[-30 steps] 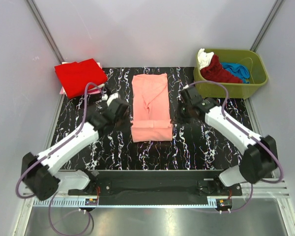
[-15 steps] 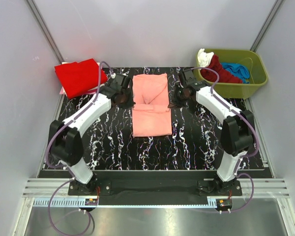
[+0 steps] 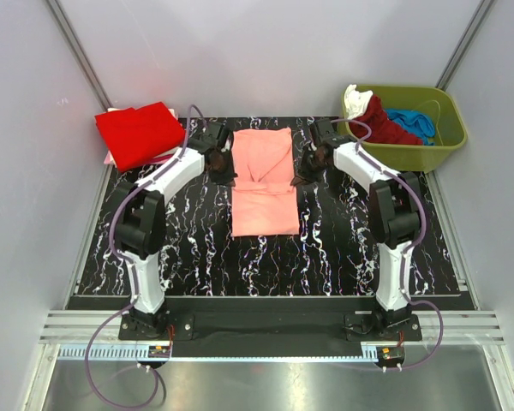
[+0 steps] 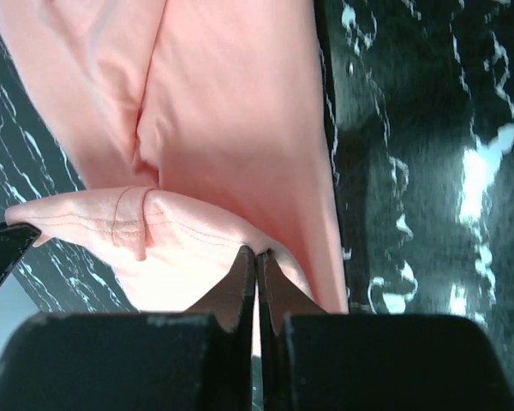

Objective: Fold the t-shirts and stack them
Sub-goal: Fold the tshirt

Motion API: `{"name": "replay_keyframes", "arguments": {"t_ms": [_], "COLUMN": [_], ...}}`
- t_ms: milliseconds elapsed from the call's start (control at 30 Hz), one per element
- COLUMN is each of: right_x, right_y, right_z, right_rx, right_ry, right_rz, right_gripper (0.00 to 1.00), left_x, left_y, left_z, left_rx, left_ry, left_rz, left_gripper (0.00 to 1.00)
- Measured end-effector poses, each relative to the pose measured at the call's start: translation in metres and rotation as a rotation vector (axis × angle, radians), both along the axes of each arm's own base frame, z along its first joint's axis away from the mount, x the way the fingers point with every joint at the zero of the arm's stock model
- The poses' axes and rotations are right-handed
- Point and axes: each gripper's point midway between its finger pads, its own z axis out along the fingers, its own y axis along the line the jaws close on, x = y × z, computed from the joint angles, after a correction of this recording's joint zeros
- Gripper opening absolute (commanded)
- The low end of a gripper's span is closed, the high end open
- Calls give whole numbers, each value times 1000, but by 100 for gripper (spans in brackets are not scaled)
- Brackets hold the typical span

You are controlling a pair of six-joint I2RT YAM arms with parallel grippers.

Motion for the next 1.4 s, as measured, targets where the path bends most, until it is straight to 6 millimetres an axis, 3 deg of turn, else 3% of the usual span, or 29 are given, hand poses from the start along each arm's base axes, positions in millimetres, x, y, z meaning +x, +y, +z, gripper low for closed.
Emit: {"name": "replay_keyframes", "arguments": {"t_ms": [133,200,233,267,300,333,367,433,500,600,700,867,933,1000,1133,1267,1400], "right_x": [12,19,24,29,35,45,55,75,96,106,87,12,-8,-29,-78,-108,-120], "right_y": [2,4,4,5,5,6,7,7,7,2,-8,-14,-4,10,30,17,-2], "right_z": [-16,-20,-23,-24,-24,-22,-19,-9,9,35,53,67,69,58,12,-33,-58], "right_rx": [16,24,27,29,28,35,40,51,65,71,66,94,114,133,161,130,104], "right_ry": [27,36,42,41,44,39,26,-1,-46,-97,-105,-75,-86,-73,45,173,223], "right_rz": [5,5,0,-1,-5,-16,-23,-35,-47,-58,-65,-38,-1,50,140,147,129], "right_gripper": [2,19,20,24,41,50,58,68,69,69,66,56,45,34,23,17,17], "left_x": [10,16,21,26,33,41,50,70,94,105,85,18,-6,-35,-89,-121,-136], "left_y": [2,3,3,3,3,3,2,2,1,4,13,21,13,2,-16,-14,-13], "left_z": [-13,-20,-23,-27,-29,-30,-30,-22,-3,30,57,86,85,69,19,-24,-48], "left_rx": [9,17,19,22,21,19,19,16,4,-12,-23,-55,-72,-89,-118,-129,-140], "left_ry": [18,30,34,44,45,45,39,29,-28,-97,-125,-144,-156,-137,-25,75,105], "left_rz": [-9,-14,-17,-19,-23,-27,-33,-29,-28,-22,-12,-12,-31,-59,-94,-71,-48], "left_gripper": [1,6,8,13,23,42,46,58,69,80,81,80,80,80,79,78,77]}}
